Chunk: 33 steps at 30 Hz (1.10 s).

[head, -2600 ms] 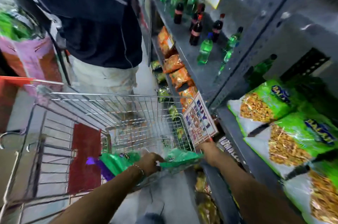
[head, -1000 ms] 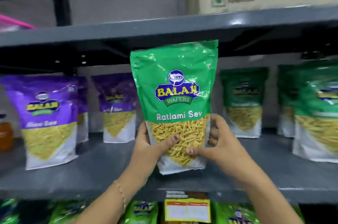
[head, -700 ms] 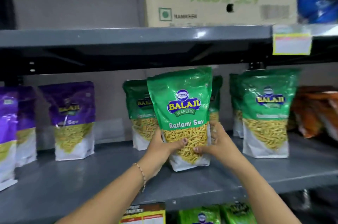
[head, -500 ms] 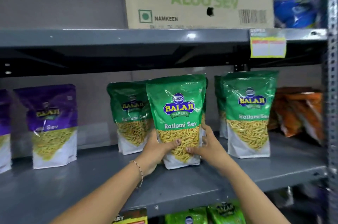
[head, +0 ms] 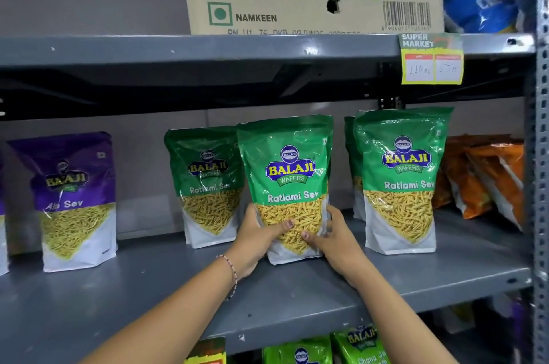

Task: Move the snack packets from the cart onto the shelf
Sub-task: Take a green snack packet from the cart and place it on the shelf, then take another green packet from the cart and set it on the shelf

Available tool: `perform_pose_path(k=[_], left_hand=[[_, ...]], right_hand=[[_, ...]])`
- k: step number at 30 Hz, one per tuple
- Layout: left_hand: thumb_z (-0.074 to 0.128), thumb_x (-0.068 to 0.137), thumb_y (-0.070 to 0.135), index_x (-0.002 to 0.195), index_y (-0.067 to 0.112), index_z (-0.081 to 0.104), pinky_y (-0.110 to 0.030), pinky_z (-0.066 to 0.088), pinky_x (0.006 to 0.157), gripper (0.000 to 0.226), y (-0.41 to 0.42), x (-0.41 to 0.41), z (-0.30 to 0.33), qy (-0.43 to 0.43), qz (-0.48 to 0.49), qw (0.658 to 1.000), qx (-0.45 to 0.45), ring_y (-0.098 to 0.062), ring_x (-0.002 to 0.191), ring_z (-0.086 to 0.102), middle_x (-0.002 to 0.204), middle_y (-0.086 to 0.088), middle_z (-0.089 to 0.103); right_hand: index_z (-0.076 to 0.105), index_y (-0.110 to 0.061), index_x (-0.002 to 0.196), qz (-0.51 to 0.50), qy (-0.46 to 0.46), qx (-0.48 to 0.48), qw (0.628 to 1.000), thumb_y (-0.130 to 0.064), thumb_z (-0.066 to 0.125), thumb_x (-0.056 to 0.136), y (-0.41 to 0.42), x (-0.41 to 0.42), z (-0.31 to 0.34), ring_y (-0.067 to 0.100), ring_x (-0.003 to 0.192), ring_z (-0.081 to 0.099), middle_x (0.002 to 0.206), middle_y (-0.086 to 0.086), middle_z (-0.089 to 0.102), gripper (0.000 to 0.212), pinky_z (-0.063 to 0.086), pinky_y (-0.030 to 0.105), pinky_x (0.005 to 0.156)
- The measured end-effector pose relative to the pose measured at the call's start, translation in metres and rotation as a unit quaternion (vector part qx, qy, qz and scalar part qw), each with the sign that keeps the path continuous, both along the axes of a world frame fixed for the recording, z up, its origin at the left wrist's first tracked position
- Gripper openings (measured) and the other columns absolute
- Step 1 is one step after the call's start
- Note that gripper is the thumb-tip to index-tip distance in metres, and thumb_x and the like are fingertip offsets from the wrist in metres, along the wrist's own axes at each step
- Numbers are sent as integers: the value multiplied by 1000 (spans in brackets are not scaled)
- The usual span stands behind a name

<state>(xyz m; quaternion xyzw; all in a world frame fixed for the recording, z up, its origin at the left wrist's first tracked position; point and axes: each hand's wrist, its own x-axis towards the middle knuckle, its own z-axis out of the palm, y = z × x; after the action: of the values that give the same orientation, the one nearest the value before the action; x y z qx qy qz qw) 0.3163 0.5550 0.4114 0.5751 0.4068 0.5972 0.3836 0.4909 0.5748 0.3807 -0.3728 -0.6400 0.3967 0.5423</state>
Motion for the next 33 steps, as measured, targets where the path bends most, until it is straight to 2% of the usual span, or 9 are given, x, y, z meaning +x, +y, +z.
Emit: perform_pose_path(k=[4, 9, 12, 14, 18, 21, 26, 29, 33], left_hand=[[93, 40, 41, 116, 24, 48, -46, 49, 101, 90, 1, 1, -2, -4, -1, 1000, 2, -20, 116, 62, 123, -4, 65], [85, 66, 30, 128, 12, 40, -26, 48, 88, 79, -9, -4, 1, 47, -13, 997, -66, -17, 119, 57, 132, -3, 60], [83, 56, 54, 147, 21, 25, -36, 32, 115, 113, -39, -21, 14, 42, 19, 998, -42, -15, 140, 34, 154, 3, 33], [75, 71, 43, 149, 23, 24, -34, 23, 119, 95, -72, -45, 19, -9, 37, 999, 4, -7, 141, 31, 152, 10, 30], [73, 69, 41, 134, 33, 50, -38, 30, 117, 69, -149, -104, 15, -70, 90, 992, 56, 5, 125, 51, 141, 18, 53], [72, 68, 42, 119, 33, 63, -39, 34, 113, 53, -207, -153, -9, -97, 176, 977, 66, -2, 126, 54, 130, 17, 63], [72, 79, 28, 120, 10, 61, -40, 47, 105, 46, -317, -243, -73, -186, 349, 918, 45, -22, 121, 61, 127, -5, 68], [65, 83, 20, 111, 11, 66, -40, 51, 96, 29, -391, -292, -131, -211, 459, 862, -36, -23, 111, 67, 119, -9, 72], [76, 72, 29, 109, 8, 66, -35, 49, 84, 43, -500, -341, -242, -249, 570, 755, -207, -24, 104, 65, 111, -8, 72]], right_hand=[[27, -16, 142, -11, -7, 4, 1000, -10, 74, 82, -1, 1, 0, 23, 121, 56, 129, 5, 57, 77, 53, 25, 90], [20, -24, 147, -27, 24, 14, 999, -27, 76, 79, -27, 3, 8, 11, 131, 38, 148, -2, 39, 89, 40, 36, 107], [30, -24, 145, -127, 69, 83, 986, -45, 68, 73, -60, -6, 18, -6, 130, 38, 150, -7, 38, 84, 34, 38, 113], [41, -26, 138, -113, 131, 135, 976, -33, 66, 79, -84, -31, 20, -19, 121, 43, 141, -15, 47, 64, 36, 31, 110], [48, -24, 132, -51, 169, 203, 963, -22, 74, 82, -120, -96, 28, 2, 134, 44, 140, -8, 51, 56, 34, 36, 113], [53, -24, 123, 45, 186, 215, 958, -17, 68, 83, -146, -148, 29, 10, 129, 52, 134, -1, 59, 44, 39, 45, 113], [65, -23, 108, 353, 97, 190, 911, -11, 66, 85, -221, -269, -14, 18, 109, 67, 113, -1, 72, 26, 51, 31, 96], [67, -27, 105, 517, -38, 119, 847, -11, 66, 86, -267, -355, -74, 12, 103, 68, 108, -10, 72, 25, 53, 29, 91], [66, -32, 98, 626, -244, 42, 739, -13, 64, 83, -320, -453, -179, 0, 95, 64, 103, -5, 72, 24, 53, 27, 92]])
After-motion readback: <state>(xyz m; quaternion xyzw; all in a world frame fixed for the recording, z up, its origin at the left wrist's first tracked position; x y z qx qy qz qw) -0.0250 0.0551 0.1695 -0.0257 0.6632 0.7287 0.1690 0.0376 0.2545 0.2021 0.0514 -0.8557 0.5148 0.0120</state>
